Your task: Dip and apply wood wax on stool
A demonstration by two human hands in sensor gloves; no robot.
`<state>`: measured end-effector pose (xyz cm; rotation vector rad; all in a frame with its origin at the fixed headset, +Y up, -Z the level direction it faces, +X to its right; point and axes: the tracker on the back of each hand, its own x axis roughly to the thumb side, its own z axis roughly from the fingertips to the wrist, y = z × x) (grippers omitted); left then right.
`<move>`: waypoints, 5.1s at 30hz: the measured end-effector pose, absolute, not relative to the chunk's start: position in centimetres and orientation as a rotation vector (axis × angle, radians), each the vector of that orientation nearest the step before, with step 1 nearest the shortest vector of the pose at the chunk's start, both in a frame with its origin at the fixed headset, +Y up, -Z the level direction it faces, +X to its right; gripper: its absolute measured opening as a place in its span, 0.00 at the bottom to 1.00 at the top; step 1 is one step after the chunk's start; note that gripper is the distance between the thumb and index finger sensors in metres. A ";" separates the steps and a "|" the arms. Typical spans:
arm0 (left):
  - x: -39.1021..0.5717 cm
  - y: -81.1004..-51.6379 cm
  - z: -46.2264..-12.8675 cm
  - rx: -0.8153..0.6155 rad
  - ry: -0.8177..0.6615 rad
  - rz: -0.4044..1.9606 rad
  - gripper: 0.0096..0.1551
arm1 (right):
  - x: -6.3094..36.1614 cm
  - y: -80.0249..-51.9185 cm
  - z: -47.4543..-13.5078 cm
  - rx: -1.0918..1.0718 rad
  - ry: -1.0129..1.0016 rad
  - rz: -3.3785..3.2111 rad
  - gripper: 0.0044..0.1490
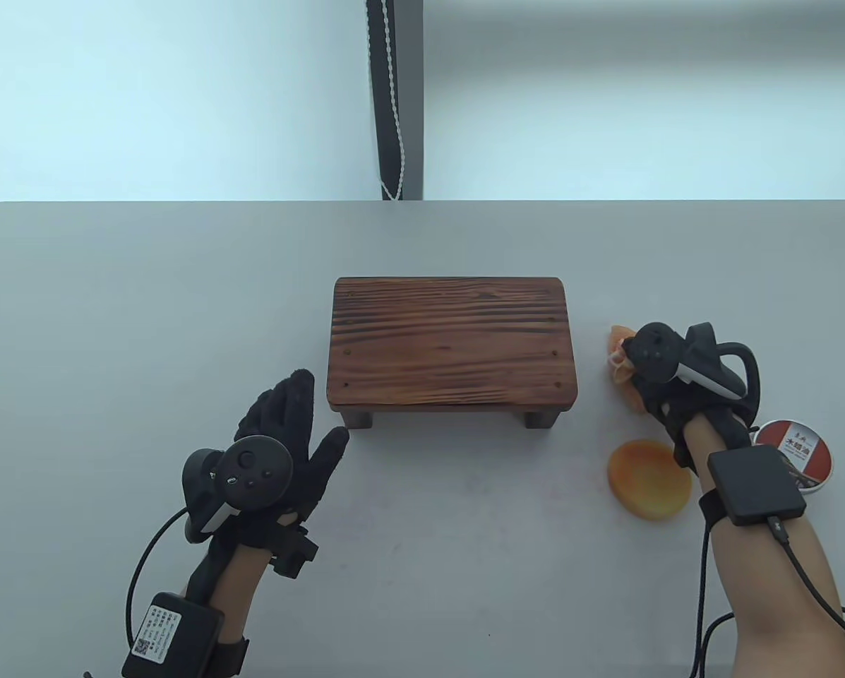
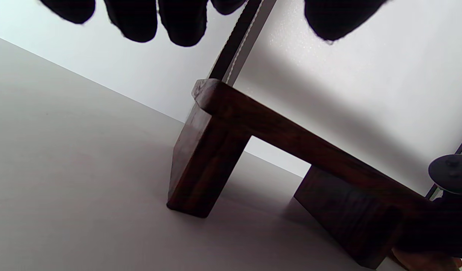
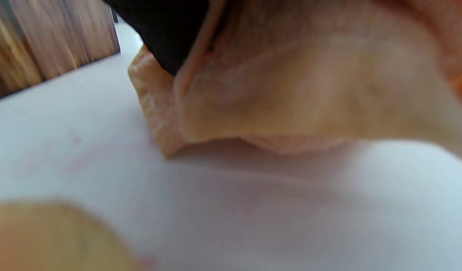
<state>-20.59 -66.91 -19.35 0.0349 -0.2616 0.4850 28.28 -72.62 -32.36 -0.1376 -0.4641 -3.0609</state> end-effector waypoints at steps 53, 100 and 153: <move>-19.8 -69.7 -18.7 -0.080 -0.369 0.383 0.60 | 40.9 -71.0 -22.4 0.347 -0.540 -3.086 0.68; -18.7 -69.6 -17.9 -0.117 -0.459 0.291 0.64 | 6.9 -72.3 -18.3 -1.054 -0.392 -2.812 0.68; -7.3 -74.8 -18.8 -0.237 -0.666 0.134 0.59 | 11.0 -73.1 -18.1 -1.287 -0.655 -3.341 0.55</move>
